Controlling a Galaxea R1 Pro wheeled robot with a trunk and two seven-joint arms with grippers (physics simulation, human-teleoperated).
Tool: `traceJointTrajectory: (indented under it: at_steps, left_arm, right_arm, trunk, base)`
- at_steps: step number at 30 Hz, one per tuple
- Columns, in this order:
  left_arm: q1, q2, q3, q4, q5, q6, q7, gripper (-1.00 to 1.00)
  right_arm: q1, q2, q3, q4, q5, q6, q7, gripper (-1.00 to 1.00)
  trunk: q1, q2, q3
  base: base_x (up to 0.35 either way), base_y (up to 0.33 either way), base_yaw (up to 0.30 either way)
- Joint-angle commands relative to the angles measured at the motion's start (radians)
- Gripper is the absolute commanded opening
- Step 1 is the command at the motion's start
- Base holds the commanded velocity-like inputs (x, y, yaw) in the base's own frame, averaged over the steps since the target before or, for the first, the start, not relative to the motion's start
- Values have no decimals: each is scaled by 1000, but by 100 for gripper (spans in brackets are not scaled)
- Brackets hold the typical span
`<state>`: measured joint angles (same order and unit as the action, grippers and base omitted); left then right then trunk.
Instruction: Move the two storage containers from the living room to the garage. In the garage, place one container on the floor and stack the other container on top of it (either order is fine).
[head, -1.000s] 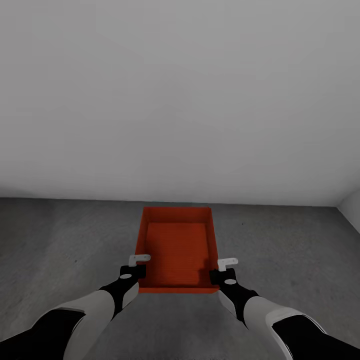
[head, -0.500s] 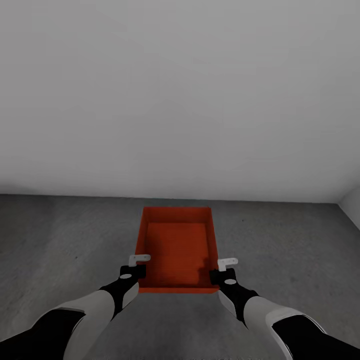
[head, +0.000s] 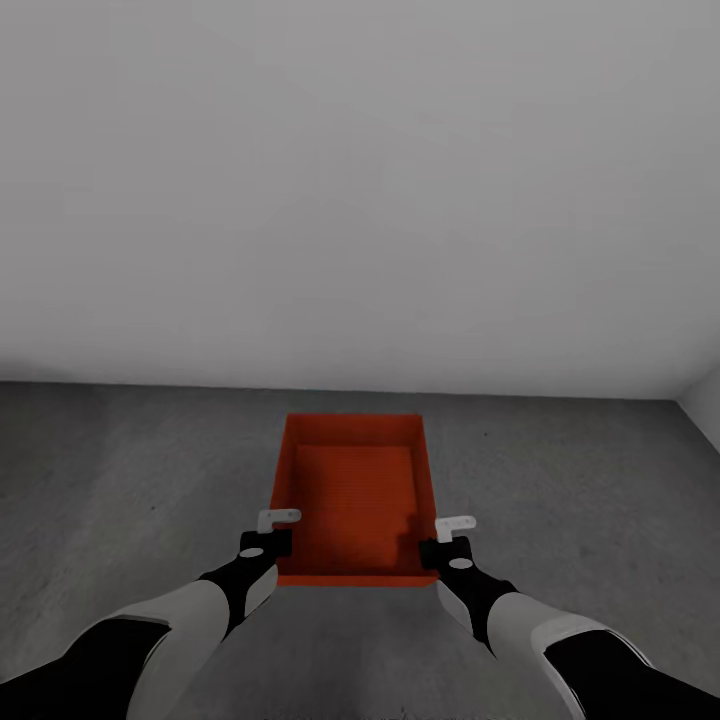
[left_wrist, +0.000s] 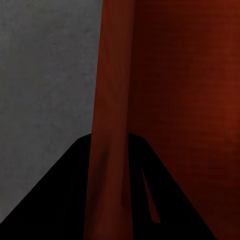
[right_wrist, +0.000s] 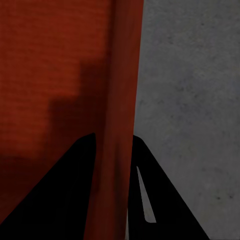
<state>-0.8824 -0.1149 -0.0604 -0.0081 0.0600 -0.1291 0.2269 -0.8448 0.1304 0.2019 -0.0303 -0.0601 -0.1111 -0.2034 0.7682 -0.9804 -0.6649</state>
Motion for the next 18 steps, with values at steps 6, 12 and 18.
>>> traceJointTrajectory:
  at_steps: [6,12,18]
  left_arm:
    - [-1,0,31,-18,3,-19,14,-100]
    - [-1,0,31,-18,3,-19,15,-100]
    - [-1,0,31,-18,3,-18,15,-100]
  right_arm:
    - [0,2,-4,6,-24,-5,-7,-100]
    - [0,2,-4,6,-24,-5,-7,-100]
    - [0,2,-4,6,-24,-5,-7,-100]
  trunk:
    - [0,-1,-11]
    - [0,-1,-20]
    - [0,-1,-30]
  base:
    - [0,0,0]
    - [0,0,0]
    - [0,0,0]
